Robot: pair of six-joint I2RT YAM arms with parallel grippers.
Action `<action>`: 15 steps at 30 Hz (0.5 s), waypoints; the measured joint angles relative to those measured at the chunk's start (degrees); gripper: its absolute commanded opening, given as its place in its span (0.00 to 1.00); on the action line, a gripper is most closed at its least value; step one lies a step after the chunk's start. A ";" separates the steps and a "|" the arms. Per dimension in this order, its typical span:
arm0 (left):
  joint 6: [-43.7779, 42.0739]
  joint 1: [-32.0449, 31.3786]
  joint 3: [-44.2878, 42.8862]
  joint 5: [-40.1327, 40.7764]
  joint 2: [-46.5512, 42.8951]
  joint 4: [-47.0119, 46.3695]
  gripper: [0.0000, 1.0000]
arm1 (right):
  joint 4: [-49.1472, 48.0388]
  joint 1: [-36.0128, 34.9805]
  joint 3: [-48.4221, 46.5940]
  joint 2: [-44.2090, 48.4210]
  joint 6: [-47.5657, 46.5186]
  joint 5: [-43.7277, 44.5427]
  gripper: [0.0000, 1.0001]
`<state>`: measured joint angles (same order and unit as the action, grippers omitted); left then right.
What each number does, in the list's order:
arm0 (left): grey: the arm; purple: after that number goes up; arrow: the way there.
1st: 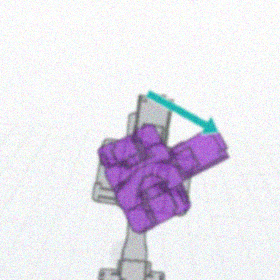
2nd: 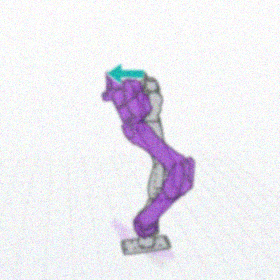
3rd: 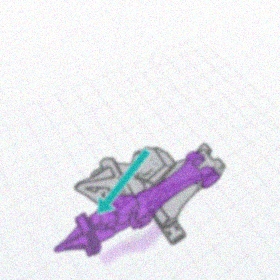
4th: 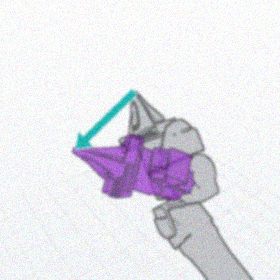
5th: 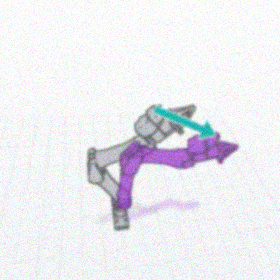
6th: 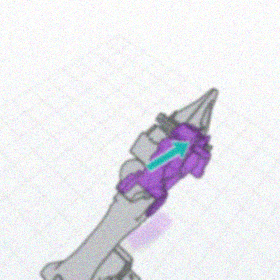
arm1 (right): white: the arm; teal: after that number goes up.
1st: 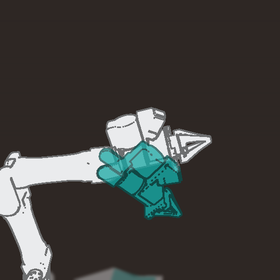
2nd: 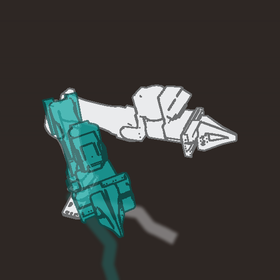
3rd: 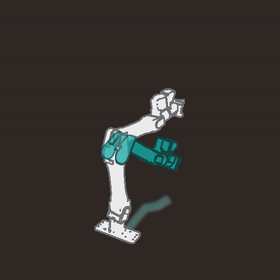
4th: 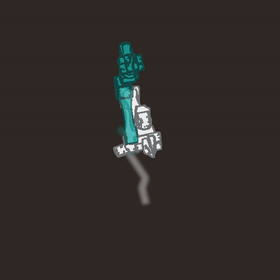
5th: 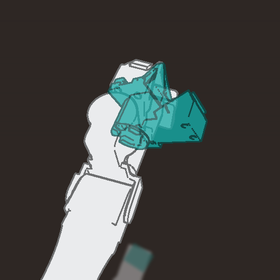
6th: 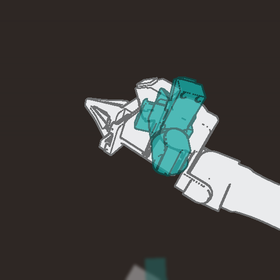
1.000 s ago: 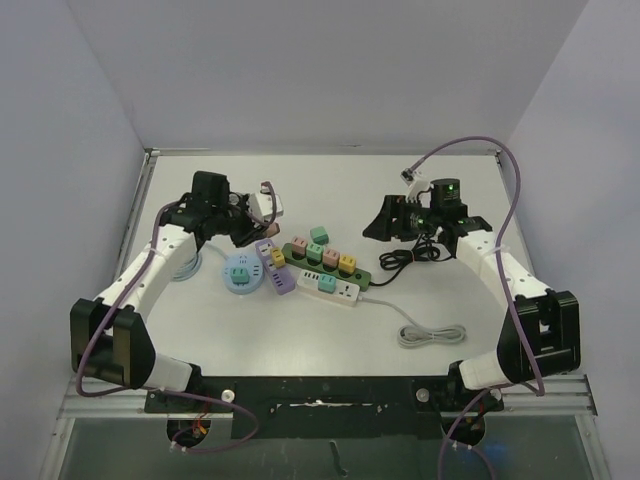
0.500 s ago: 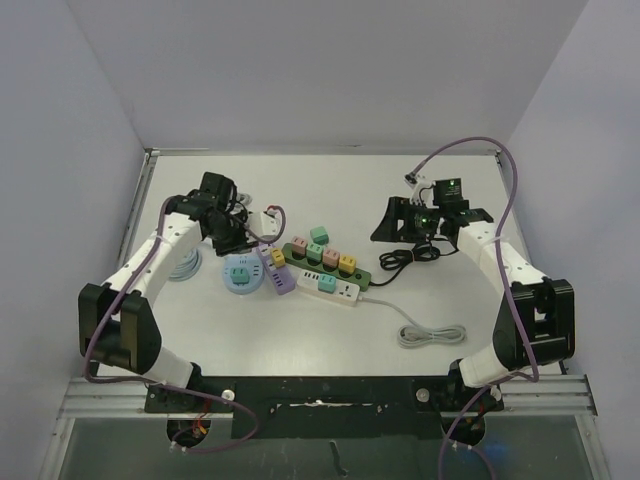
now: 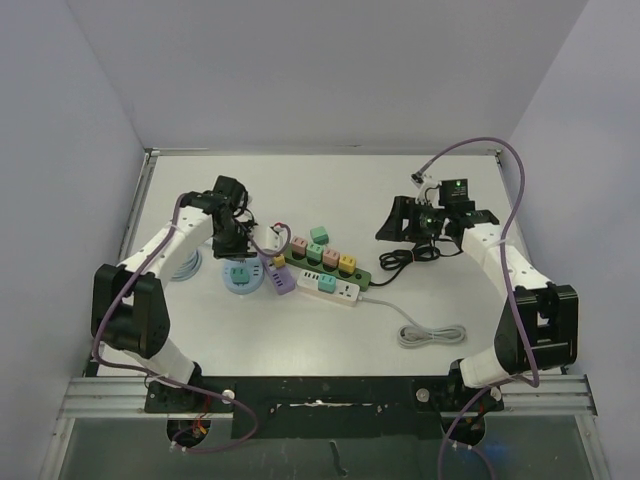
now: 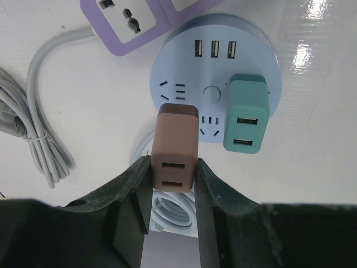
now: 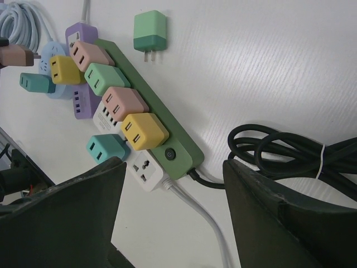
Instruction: Insert the plug
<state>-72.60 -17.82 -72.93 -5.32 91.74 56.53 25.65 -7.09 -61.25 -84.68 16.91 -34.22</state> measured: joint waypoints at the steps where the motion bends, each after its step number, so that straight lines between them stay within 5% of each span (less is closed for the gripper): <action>1: -0.20 0.04 -0.26 -0.07 0.70 -0.13 0.00 | 0.00 0.00 0.02 0.20 0.02 0.09 0.72; 15: -0.17 1.86 -8.24 -3.10 7.58 0.68 0.00 | -0.31 0.37 1.88 0.81 0.68 2.23 0.72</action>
<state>-72.77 -15.97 -81.17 -8.43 99.33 57.21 25.34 -6.72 -59.37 -83.88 17.58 -31.99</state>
